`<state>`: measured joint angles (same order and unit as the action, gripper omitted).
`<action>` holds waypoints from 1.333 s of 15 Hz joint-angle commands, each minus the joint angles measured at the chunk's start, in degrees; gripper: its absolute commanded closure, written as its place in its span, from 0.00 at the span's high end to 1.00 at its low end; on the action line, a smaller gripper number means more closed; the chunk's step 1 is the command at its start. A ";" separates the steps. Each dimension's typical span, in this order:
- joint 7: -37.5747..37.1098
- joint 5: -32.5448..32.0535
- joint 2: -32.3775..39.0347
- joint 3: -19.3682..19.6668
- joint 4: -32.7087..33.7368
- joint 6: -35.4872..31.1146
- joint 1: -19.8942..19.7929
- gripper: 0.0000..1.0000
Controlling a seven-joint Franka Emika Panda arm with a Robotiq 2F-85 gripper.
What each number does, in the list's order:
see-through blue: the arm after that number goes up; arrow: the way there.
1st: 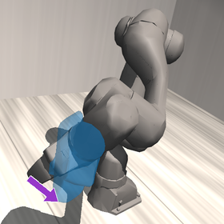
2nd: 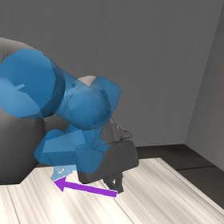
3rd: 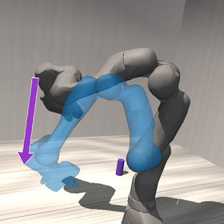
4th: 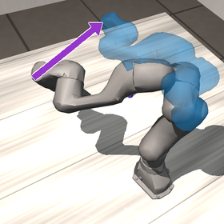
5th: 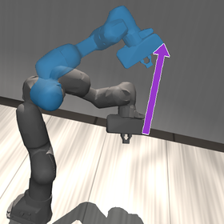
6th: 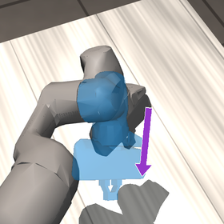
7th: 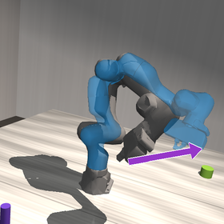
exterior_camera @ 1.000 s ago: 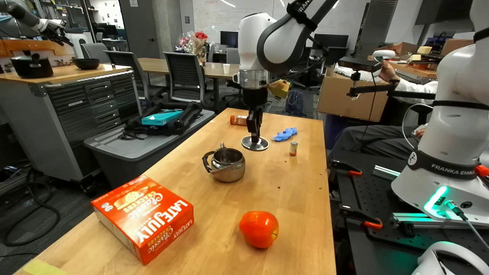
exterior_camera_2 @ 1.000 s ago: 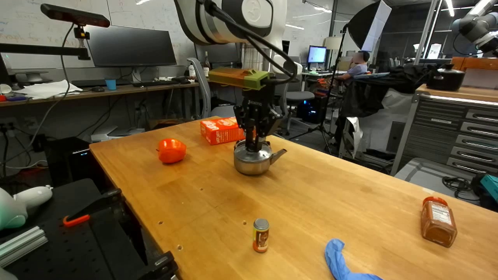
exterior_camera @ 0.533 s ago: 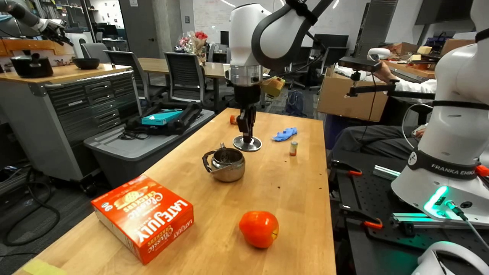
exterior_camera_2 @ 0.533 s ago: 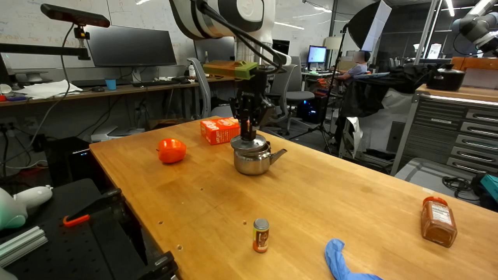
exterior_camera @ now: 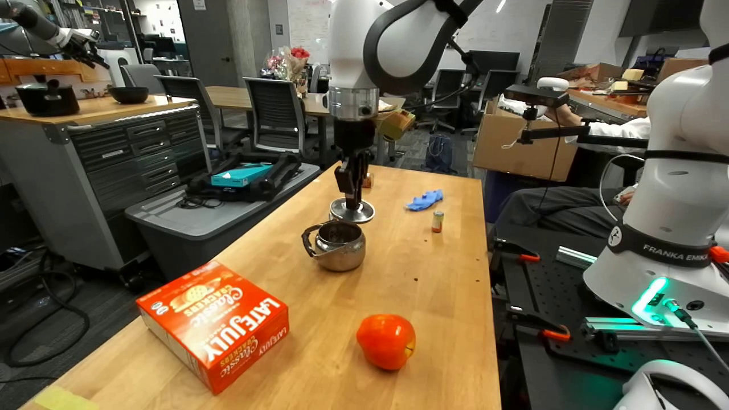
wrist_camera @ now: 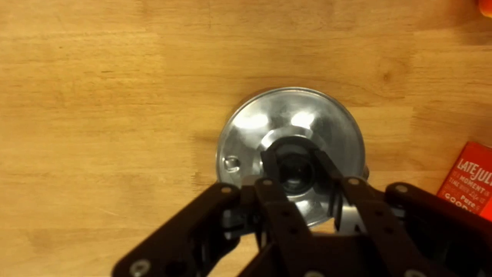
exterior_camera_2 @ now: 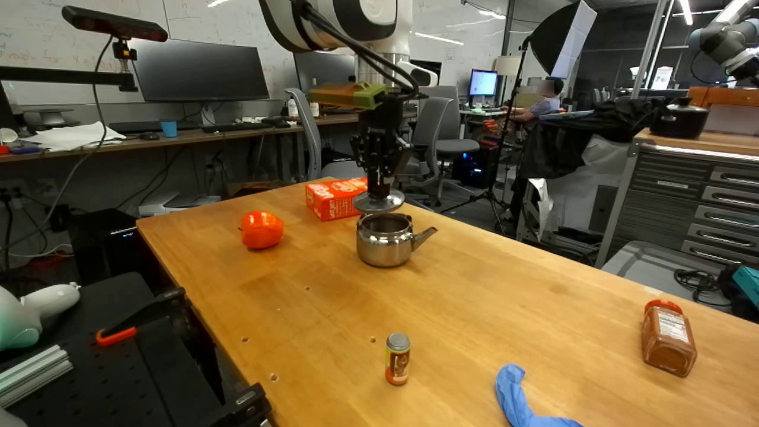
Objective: Put the lid on the teapot.
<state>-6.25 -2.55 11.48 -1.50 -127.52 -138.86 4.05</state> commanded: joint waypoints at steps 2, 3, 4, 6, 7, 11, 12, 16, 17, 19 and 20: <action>-3.20 -0.25 3.23 0.02 4.38 0.80 0.54 0.07; -3.78 -0.55 3.91 0.16 4.84 0.60 0.64 0.07; -4.15 -0.65 4.52 0.24 5.30 0.63 0.71 0.07; -4.30 -0.54 6.00 0.29 6.20 0.53 0.74 0.07; -4.28 -0.54 6.80 0.33 6.65 0.49 0.75 0.07; -4.21 -0.26 9.31 0.43 7.90 -0.27 0.80 0.07; -4.02 -0.07 9.84 0.35 8.20 -0.54 0.77 0.07; -3.41 0.70 10.96 0.04 8.79 -1.17 0.62 0.07; -3.40 0.75 11.07 0.03 8.85 -1.25 0.63 0.07; -3.18 0.94 11.26 -0.04 8.88 -1.41 0.57 0.07; -2.95 1.05 11.37 -0.08 8.88 -1.27 0.48 0.07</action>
<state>-9.23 -2.49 21.91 -1.51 -120.14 -139.95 4.26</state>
